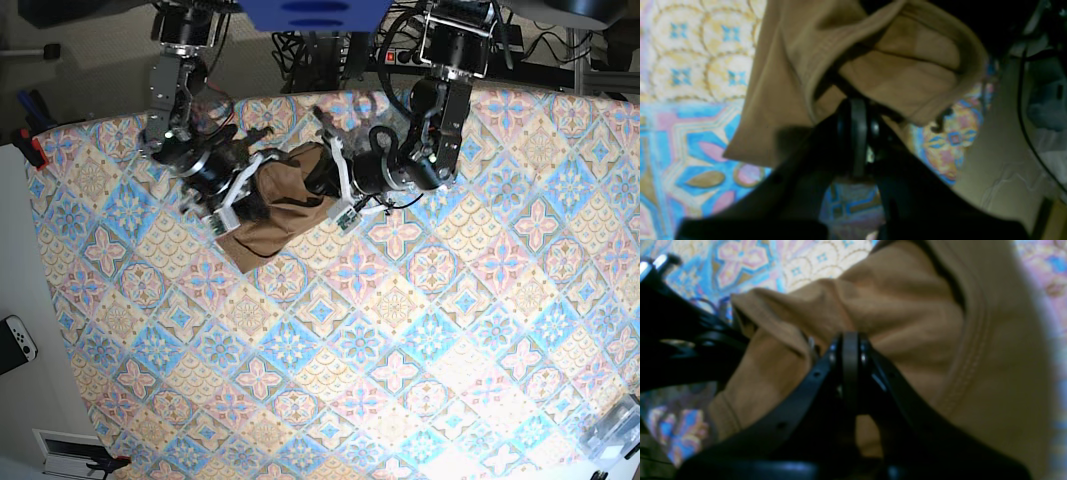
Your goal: Layout the t-shirt on the table in an organized manner, then fold the t-shirt properly
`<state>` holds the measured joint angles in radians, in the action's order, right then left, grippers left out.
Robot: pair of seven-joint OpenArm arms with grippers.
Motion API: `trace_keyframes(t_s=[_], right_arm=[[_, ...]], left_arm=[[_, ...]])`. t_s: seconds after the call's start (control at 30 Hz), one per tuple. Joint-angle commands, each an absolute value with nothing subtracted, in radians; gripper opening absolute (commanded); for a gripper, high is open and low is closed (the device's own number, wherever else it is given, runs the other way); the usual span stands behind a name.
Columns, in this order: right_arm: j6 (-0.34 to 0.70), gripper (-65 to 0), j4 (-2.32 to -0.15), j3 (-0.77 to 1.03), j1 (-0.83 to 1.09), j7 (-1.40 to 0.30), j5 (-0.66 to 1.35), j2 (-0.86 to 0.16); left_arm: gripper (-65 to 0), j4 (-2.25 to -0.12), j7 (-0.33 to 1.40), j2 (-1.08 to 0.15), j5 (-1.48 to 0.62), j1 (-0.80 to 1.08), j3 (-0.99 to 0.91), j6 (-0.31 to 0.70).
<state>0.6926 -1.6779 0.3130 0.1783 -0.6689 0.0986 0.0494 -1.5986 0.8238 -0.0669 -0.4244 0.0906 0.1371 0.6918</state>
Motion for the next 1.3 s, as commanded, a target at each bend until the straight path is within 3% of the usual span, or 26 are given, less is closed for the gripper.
trace_keyframes(t_s=[0.0,0.17,0.5,0.87,1.27], right_arm=[[0.698,-65.0,-1.751,0.314,0.154,-0.624,0.133,0.047],[0.698,-65.0,-1.886,0.372,0.168,-0.625,0.133,0.048],[0.698,-65.0,-1.894,0.676,0.268,-0.616,0.133,0.048],[0.698,-65.0,-1.913,0.897,0.392,-0.613,0.134,0.053],[0.698,-65.0,-1.902,1.104,0.585,-0.582,0.136,0.153]], left_arm=[[-65.0,-1.659,0.800,-0.065,-0.447,0.073,0.134,0.698],[-65.0,-1.837,0.799,-0.067,-0.444,0.114,0.133,0.698],[-65.0,-2.066,0.789,-0.079,-0.266,0.317,0.021,0.698],[-65.0,-2.072,0.472,-0.081,-0.027,0.605,0.008,0.698],[-65.0,-2.045,0.458,-0.081,-0.028,0.829,-0.148,0.698]])
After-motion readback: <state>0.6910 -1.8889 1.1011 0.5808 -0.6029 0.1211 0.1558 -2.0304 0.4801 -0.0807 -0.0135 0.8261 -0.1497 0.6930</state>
